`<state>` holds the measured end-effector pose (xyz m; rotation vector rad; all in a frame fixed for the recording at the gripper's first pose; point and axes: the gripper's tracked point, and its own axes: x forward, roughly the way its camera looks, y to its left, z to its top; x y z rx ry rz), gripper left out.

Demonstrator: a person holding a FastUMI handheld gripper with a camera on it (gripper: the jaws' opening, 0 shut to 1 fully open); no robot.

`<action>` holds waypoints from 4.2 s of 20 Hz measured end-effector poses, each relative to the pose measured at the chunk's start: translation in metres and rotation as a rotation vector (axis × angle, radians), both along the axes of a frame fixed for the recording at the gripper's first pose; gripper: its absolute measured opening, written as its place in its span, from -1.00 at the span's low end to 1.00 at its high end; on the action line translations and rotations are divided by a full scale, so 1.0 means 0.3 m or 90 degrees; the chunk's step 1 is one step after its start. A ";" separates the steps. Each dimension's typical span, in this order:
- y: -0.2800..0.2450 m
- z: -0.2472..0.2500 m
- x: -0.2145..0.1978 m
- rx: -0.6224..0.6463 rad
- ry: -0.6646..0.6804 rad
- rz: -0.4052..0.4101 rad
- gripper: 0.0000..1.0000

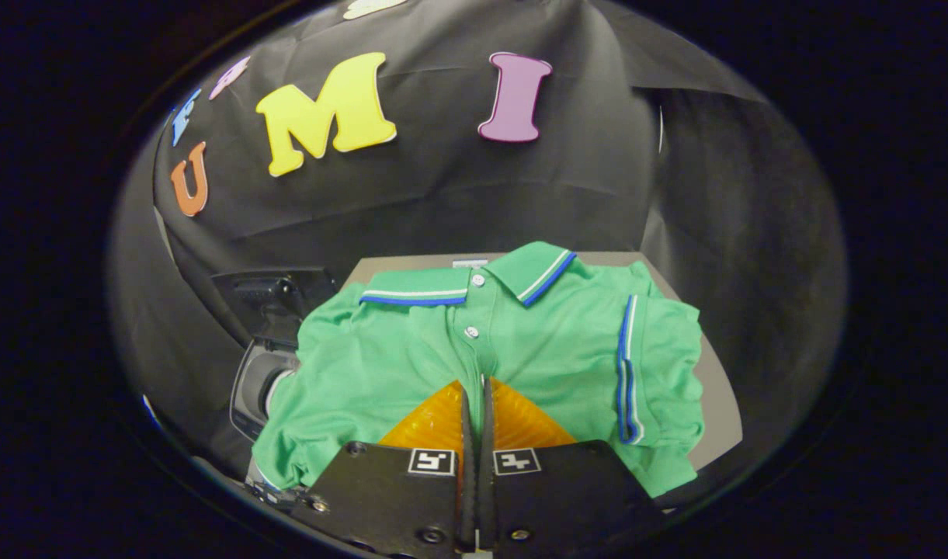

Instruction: Put the clothes into the washing machine and then close the washing machine lid.

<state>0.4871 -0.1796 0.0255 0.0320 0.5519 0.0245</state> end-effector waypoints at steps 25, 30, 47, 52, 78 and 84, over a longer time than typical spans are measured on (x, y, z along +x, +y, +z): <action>0.653 0.628 -0.085 0.045 -0.198 0.192 -0.90; 0.911 0.606 -0.082 0.081 -0.185 0.244 -0.90; 1.329 0.241 0.059 0.095 -0.076 0.271 -0.90; 1.316 0.026 0.130 0.099 -0.016 0.218 -0.90; 1.316 -0.602 0.297 0.050 0.149 0.085 -0.90; 1.324 -0.687 0.306 0.066 0.189 0.077 -0.90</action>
